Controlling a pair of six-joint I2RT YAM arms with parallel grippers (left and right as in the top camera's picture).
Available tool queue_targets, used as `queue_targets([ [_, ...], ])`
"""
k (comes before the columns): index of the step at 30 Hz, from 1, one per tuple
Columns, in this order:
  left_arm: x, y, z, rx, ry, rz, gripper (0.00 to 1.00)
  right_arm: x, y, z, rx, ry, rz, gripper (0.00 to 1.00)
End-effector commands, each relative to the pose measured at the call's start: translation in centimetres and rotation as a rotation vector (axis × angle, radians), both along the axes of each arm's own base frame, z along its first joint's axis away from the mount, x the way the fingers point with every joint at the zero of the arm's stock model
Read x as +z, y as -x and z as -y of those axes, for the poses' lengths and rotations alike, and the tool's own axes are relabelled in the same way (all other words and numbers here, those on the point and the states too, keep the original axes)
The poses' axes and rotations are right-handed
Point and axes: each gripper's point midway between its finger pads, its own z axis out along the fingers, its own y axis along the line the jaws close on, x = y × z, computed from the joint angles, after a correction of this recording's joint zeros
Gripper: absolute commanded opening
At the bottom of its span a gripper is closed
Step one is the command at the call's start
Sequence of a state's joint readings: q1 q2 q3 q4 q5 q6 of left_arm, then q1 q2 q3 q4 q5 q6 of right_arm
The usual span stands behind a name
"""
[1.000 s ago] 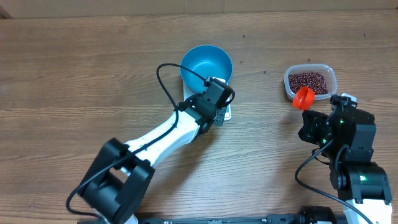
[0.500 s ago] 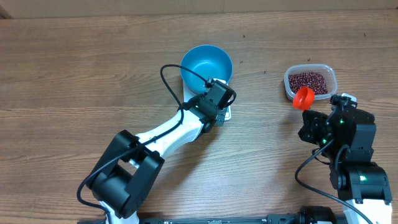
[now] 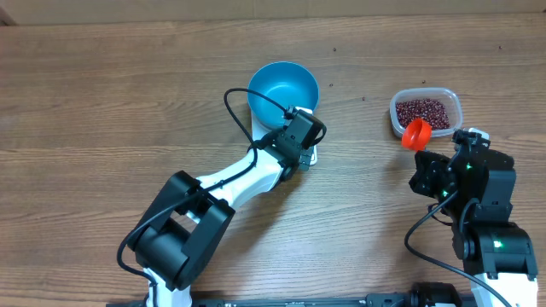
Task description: Scoop item into bowl and weigh 150g on scale
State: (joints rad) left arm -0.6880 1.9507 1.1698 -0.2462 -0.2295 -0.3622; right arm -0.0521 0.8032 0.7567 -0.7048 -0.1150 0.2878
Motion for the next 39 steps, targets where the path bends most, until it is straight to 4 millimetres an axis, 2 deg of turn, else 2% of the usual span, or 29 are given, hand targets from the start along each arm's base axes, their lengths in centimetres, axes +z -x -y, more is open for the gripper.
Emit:
queue_targets([
  [1,-2.4,0.8,-0.4,-0.016,-0.055,-0.048,0.04,1.3,-0.2,0.3,-0.008,0.011,0.035,0.04],
  [4,-1.7,1.1,-0.6,-0.017,-0.059,-0.052,0.04,1.3,-0.2,0.3,-0.008,0.011,0.035,0.04],
  [7,0.3,1.5,-0.9,-0.018,-0.053,-0.044,0.04,1.3,-0.2,0.3,-0.008,0.011,0.035,0.04],
  [12,8.5,1.8,-0.2,-0.038,0.05,0.085,0.04,1.3,-0.2,0.2,-0.005,0.008,0.035,0.04],
  [14,10.9,2.1,-0.1,-0.049,0.079,0.125,0.04,1.3,-0.2,0.0,0.003,0.002,0.035,0.04],
  [15,13.0,2.6,-0.3,-0.052,0.103,0.153,0.04,1.4,-0.2,-0.2,0.012,-0.005,0.036,0.04],
  [17,15.0,3.6,-1.2,-0.068,0.103,0.171,0.04,1.4,-0.2,-0.2,0.015,-0.007,0.036,0.04],
  [20,15.9,5.3,-2.8,-0.13,0.029,0.157,0.04,1.3,-0.2,-0.2,0.015,-0.007,0.035,0.04],
  [26,16.3,7.0,-5.3,-0.212,-0.111,0.14,0.04,1.0,0.1,-0.2,0.014,-0.008,0.017,0.04],
  [31,15.7,8.1,-6.8,-0.163,-0.112,0.073,0.04,0.4,0.6,-0.3,0.014,-0.011,-0.017,0.04],
  [39,15.8,8.1,-5.8,-0.159,-0.047,0.068,0.04,0.6,0.4,-0.2,0.014,-0.009,-0.004,0.04],
])
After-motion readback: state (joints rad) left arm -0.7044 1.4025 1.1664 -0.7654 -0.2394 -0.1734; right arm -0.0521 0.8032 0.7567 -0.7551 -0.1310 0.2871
